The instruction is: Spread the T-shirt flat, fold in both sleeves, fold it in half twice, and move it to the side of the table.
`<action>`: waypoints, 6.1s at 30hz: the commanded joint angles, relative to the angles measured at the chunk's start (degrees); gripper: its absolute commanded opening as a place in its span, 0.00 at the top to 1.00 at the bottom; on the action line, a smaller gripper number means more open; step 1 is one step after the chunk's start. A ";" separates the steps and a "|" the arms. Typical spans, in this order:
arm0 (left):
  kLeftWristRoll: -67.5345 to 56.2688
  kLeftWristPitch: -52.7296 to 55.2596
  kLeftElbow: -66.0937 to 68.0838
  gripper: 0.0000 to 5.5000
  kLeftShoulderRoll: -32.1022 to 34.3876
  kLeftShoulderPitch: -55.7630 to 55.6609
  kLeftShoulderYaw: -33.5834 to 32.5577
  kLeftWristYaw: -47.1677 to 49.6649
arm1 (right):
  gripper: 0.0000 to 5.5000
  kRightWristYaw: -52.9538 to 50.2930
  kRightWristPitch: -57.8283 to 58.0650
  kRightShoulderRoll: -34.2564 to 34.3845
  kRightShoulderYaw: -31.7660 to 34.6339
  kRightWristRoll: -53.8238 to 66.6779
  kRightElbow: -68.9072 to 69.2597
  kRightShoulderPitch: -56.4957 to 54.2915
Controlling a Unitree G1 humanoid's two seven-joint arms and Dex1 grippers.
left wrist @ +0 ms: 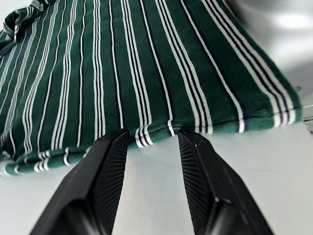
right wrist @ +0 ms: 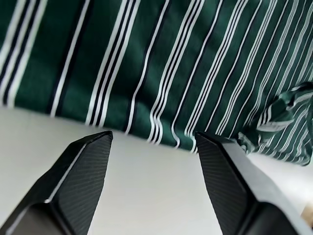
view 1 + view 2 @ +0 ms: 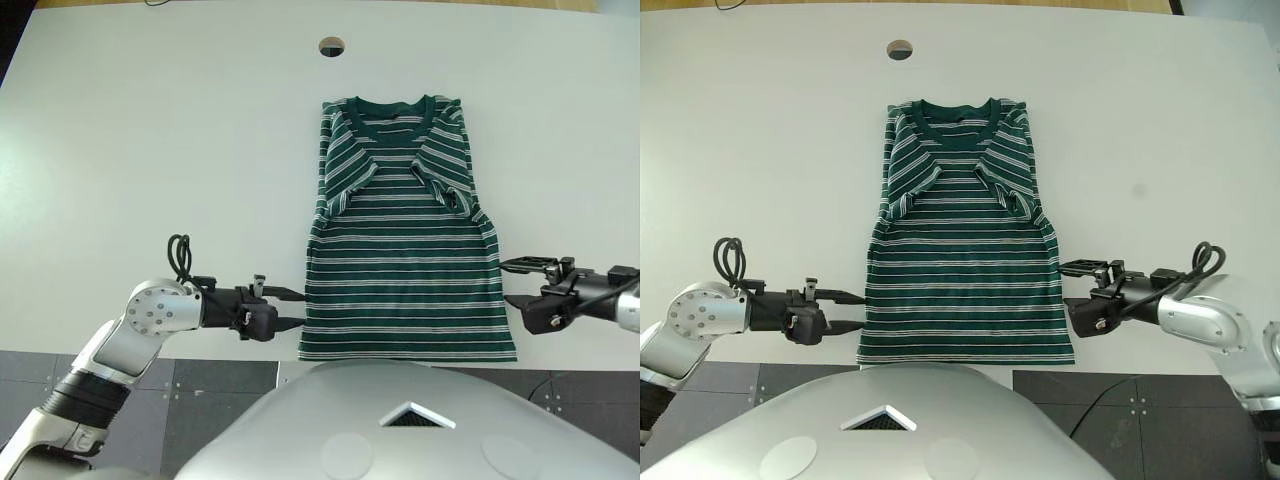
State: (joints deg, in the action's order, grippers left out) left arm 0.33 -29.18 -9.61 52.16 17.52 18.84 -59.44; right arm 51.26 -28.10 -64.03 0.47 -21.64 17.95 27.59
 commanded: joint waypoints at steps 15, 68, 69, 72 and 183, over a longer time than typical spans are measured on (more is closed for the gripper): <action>3.76 -0.70 2.48 0.66 -0.88 -4.28 4.96 -0.80 | 0.43 6.48 4.31 -3.99 -12.03 -3.32 -1.20 4.85; -30.17 21.72 -3.38 0.98 1.00 -8.95 -2.99 -12.51 | 0.98 15.58 16.37 -1.56 -9.73 32.90 4.25 -4.36; -29.44 23.60 -2.31 0.98 -0.32 -10.27 -3.18 -10.80 | 0.98 15.74 16.08 -1.17 -9.07 33.74 2.74 -4.95; -27.07 29.49 1.44 0.98 -5.17 -15.00 -3.70 -5.31 | 0.98 16.80 16.30 0.52 -7.17 37.88 -0.25 -6.71; -0.83 42.07 3.81 0.97 -22.85 -19.72 0.64 12.39 | 0.98 -5.10 45.84 36.41 -22.30 18.68 -2.01 -40.41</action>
State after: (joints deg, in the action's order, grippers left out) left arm -1.54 11.39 -6.61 30.17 -1.95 17.97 -47.37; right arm 47.64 19.74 -28.91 -20.37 -0.95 20.01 -10.41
